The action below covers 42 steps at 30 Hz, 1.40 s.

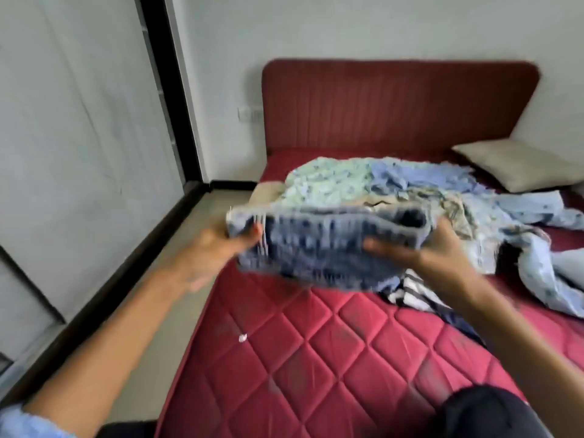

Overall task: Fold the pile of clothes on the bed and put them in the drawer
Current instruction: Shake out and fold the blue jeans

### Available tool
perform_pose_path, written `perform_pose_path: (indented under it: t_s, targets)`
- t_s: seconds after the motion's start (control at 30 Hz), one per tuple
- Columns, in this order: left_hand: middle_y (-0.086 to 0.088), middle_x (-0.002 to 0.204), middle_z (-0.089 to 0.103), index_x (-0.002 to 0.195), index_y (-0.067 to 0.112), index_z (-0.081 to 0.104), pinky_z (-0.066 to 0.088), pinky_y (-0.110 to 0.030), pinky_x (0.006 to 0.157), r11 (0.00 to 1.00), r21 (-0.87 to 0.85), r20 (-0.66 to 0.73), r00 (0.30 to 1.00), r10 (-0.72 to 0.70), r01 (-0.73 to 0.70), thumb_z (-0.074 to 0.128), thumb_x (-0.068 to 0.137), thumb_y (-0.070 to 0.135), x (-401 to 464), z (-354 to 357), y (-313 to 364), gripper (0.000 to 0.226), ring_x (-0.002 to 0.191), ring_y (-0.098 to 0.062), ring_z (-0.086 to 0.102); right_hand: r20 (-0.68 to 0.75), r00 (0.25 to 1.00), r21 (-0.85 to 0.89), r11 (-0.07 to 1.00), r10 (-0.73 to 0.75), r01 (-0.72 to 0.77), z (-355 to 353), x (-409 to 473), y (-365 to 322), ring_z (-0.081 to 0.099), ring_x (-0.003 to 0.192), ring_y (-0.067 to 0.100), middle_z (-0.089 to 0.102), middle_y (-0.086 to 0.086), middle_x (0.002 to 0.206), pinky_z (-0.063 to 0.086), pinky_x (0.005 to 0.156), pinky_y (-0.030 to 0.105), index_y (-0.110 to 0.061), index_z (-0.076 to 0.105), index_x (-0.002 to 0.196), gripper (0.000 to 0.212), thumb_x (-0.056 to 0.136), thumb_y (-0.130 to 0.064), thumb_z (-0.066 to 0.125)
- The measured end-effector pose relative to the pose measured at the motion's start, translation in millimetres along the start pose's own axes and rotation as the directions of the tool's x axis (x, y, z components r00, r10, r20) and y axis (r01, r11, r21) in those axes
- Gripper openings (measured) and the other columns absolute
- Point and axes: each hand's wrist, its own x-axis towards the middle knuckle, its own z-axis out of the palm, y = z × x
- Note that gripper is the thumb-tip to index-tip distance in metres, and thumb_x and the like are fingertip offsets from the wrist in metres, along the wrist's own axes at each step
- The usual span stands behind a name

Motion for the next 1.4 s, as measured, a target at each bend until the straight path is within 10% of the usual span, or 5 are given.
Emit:
perform_pose_path:
  t_s: [0.27, 0.87, 1.03, 1.2, 1.4]
  targets:
    - [0.017, 0.102, 0.072, 0.092, 0.050, 0.073, 0.040, -0.004, 0.084, 0.821, -0.173, 0.192, 0.836, -0.514, 0.545, 0.089, 0.034, 0.064, -175.3, 44.4, -166.3, 0.062, 0.100, 0.009, 0.061, 0.284, 0.803, 0.006, 0.837, 0.524, -0.548, 34.3, -182.7, 108.3, 0.059, 0.076, 0.007, 0.069, 0.016, 0.081, 0.048, 0.069, 0.020, -0.017, 0.075, 0.090, 0.029, 0.065, -0.023, 0.088]
    - [-0.008, 0.132, 0.060, 0.132, 0.021, 0.055, 0.041, -0.044, 0.105, 0.535, -0.525, 0.148, 0.690, -0.709, 0.662, 0.040, 0.082, 0.065, -52.6, 22.6, -216.3, 0.068, 0.123, -0.022, 0.056, 0.011, 0.815, 0.214, 0.795, 0.579, -0.567, 36.8, 30.8, 175.6, 0.069, 0.069, 0.021, 0.073, 0.013, 0.083, 0.056, 0.072, 0.035, -0.001, 0.068, 0.087, 0.036, 0.069, -0.031, 0.079]
    - [-0.008, 0.112, 0.071, 0.120, 0.007, 0.061, 0.047, -0.040, 0.100, 0.597, -0.382, -0.065, 0.624, -0.779, 0.706, 0.055, 0.084, 0.043, -73.2, 39.6, -260.6, 0.052, 0.107, -0.021, 0.066, -0.012, 0.690, -0.335, 0.648, 0.724, -0.685, 40.1, 66.8, 255.8, 0.058, 0.116, 0.032, 0.053, 0.019, 0.135, 0.046, 0.102, 0.050, -0.008, 0.040, 0.140, 0.085, 0.076, -0.056, 0.069]
    - [-0.004, 0.107, 0.071, 0.108, 0.015, 0.062, 0.050, -0.042, 0.095, 0.703, 0.011, -0.240, 0.685, -0.688, 0.711, 0.059, 0.094, 0.017, -75.4, 47.2, -284.0, 0.014, 0.100, -0.017, 0.068, 0.099, 0.939, -0.859, 0.504, 0.328, -0.086, 92.0, -32.5, 258.2, 0.021, 0.145, 0.025, 0.019, 0.008, 0.159, 0.014, 0.117, 0.048, -0.023, 0.021, 0.152, 0.069, 0.094, -0.057, 0.039]
    - [-0.008, 0.110, 0.066, 0.109, 0.011, 0.059, 0.050, -0.040, 0.090, 0.531, 0.299, -0.328, 0.608, -0.723, 0.793, 0.058, 0.090, 0.031, -54.9, 52.9, -286.4, 0.028, 0.104, -0.029, 0.063, 0.394, 0.858, -0.834, 0.521, 0.330, 0.183, 120.9, -138.0, 272.3, 0.041, 0.137, 0.021, 0.042, 0.005, 0.150, 0.025, 0.110, 0.041, -0.017, 0.040, 0.146, 0.078, 0.085, -0.065, 0.044]
